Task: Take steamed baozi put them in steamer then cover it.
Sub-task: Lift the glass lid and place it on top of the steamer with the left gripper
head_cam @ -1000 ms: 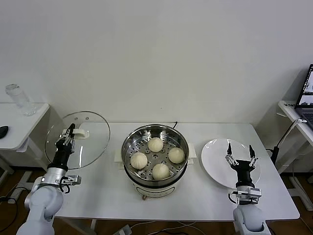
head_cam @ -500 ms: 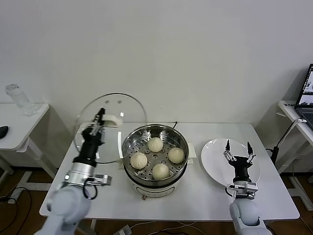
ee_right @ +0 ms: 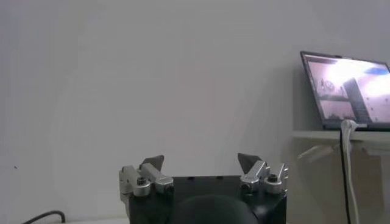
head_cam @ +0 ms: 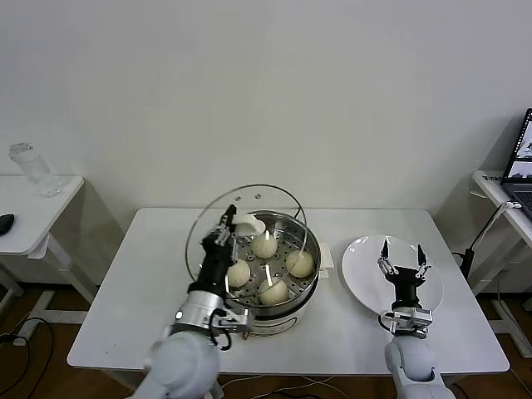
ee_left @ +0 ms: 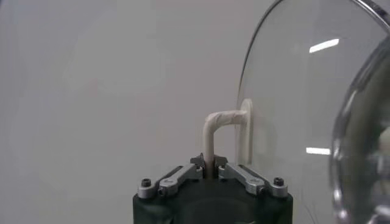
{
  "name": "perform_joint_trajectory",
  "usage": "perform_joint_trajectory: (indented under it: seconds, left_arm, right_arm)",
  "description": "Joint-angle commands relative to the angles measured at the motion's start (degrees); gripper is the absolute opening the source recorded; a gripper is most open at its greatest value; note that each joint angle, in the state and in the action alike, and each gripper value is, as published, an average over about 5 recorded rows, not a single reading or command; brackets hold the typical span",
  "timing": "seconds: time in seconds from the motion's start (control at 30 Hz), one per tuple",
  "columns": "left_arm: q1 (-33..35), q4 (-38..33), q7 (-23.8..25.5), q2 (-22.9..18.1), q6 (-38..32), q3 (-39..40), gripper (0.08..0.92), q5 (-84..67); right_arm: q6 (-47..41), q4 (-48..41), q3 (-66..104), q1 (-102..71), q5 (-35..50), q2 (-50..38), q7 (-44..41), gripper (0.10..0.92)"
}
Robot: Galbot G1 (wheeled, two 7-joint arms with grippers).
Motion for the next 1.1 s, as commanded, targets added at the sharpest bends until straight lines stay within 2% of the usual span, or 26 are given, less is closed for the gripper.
perform_joint_trajectory:
  seconds: [0.03, 0.33, 1.1]
  left_arm:
    - [-3.99, 7.21, 5.33, -5.12, 8.18, 7.34, 0.188, 4.35]
    - [-5.63, 11.77, 7.78, -6.63, 7.73, 6.99, 0.188, 9.99]
    - [-5.22, 15.87, 7.8, -10.62, 5.27, 6.7, 0.188, 20.39]
  right_arm:
    - [0.3, -1.25, -0.06, 0.77, 0.37, 0.8, 0.18, 0.823]
    - [0.76, -2.12, -0.26, 1.87, 0.85, 1.04, 0.07, 0.823]
    - [1.16, -3.39, -0.06, 2.76, 0.37, 0.58, 0.08, 0.823]
